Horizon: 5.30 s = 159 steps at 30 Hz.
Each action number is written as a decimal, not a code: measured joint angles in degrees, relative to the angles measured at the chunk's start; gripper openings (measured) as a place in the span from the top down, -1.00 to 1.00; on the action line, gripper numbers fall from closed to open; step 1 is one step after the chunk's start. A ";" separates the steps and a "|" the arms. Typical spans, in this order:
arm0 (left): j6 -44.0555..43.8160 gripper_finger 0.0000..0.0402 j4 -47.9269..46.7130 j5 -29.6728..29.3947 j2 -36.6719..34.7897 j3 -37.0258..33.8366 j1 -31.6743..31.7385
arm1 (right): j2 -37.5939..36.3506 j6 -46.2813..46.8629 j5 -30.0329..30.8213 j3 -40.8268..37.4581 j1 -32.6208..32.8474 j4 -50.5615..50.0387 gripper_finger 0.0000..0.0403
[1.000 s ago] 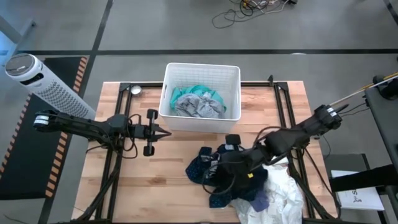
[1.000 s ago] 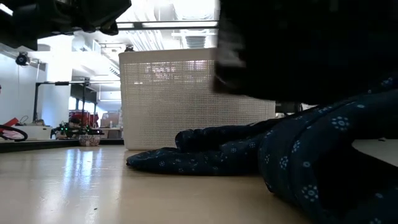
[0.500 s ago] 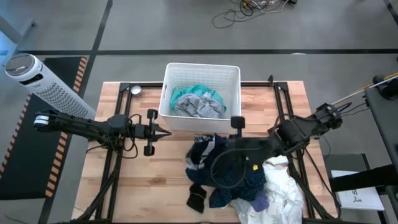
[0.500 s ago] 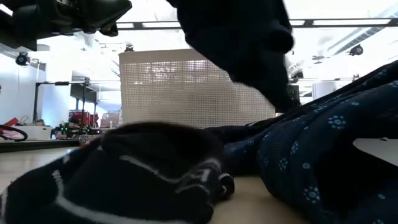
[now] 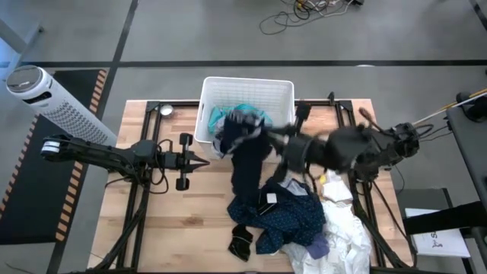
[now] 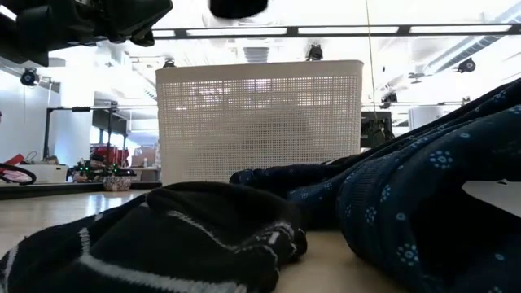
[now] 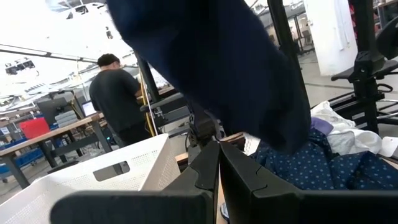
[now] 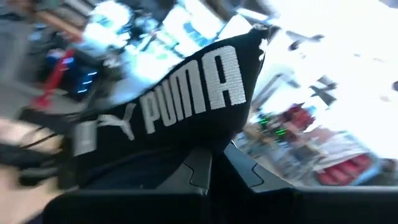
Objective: Sort clothes
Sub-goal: Put the blue underwear into the laundry organizer, then put the black sock into the laundry organizer
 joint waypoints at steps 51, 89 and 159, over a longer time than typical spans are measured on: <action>1.07 1.00 -0.34 -0.09 -0.02 0.07 0.01 | 27.02 29.23 -26.63 6.17 -36.92 -45.77 0.33; -0.02 1.00 -0.65 -0.11 -0.02 0.09 0.02 | 12.74 43.63 -55.73 -25.98 -6.43 -34.85 -0.04; 1.01 1.00 -0.63 -0.11 -0.02 0.09 0.02 | 13.27 33.72 -46.22 -23.02 -3.10 -24.02 0.98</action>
